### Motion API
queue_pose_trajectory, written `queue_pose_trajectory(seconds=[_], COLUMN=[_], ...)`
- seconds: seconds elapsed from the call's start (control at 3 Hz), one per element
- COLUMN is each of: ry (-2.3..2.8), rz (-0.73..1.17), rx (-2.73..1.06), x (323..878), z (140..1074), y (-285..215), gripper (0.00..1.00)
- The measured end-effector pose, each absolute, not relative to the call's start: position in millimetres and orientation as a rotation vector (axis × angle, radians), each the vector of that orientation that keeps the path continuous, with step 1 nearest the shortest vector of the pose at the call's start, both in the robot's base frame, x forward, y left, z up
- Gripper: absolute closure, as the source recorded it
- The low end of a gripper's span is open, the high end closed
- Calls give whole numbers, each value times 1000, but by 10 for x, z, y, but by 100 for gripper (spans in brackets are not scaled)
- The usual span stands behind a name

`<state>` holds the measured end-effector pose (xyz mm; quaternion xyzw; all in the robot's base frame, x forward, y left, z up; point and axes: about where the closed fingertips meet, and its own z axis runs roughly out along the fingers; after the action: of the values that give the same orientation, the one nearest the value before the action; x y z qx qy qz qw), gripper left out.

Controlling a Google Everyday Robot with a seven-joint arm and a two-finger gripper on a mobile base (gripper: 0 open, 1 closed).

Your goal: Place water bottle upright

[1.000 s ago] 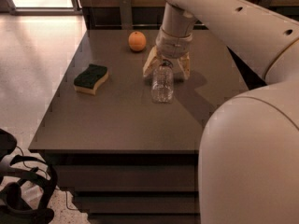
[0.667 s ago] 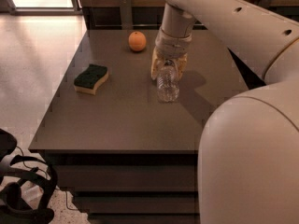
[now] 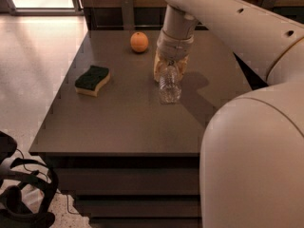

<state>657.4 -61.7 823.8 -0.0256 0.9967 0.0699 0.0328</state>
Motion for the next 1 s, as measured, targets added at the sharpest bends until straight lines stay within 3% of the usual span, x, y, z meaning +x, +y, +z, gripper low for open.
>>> queue_pose_trajectory(seconds=[0.67,1.0], ry=[2969,2811], rz=[204,203], rx=[-107,-126], x=[6609,6569], z=[8405,8654], y=[-774,-1100], gripper=[100,100])
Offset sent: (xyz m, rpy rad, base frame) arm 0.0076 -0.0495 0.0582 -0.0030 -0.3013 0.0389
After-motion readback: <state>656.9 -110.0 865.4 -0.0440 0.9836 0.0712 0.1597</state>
